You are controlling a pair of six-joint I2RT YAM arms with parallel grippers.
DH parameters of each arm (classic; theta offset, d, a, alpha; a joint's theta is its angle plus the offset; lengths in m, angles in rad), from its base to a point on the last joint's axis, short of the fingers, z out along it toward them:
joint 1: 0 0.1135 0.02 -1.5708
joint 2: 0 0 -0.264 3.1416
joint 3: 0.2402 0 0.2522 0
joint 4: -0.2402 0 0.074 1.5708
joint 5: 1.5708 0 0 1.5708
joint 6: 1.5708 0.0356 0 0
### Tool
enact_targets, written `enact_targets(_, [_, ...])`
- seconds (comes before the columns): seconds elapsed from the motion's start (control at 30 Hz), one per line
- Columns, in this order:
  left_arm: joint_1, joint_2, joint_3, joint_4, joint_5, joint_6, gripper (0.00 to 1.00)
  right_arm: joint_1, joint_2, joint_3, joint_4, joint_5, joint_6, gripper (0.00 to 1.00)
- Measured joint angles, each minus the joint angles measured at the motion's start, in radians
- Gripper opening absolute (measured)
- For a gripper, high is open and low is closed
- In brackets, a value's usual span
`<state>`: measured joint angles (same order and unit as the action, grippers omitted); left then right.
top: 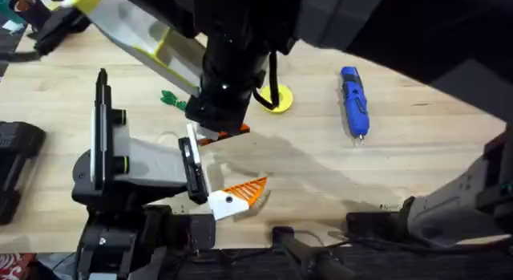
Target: Pick up the gripper from the table and insert it into the empty holder that is missing its gripper. Then pick up a screw, insert it into the mounting hole, and use the screwdriver to tighten it. Finally, clean up the table by picking up the vegetable and placing it into the bucket.
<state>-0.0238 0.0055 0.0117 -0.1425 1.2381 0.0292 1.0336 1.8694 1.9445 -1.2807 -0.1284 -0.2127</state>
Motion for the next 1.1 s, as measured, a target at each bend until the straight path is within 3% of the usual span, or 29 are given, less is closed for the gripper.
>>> enact_targets(0.7, [0.000,0.000,0.000,0.000,0.000,-0.011,0.986,0.011,0.000,-0.009,0.005,0.006,0.000,0.007])
enact_targets(0.73, [0.000,0.000,0.000,0.000,0.000,-0.011,0.986,0.011,0.000,-0.009,0.005,0.006,0.005,0.057])
enact_targets(0.93, [0.000,0.000,0.000,0.000,-0.002,-0.021,0.985,0.019,0.000,-0.009,0.002,0.013,0.005,0.949])
enact_targets(1.1, [0.000,0.000,0.000,0.000,-0.003,-0.013,0.986,0.008,-0.009,-0.015,0.013,0.019,0.011,0.998])
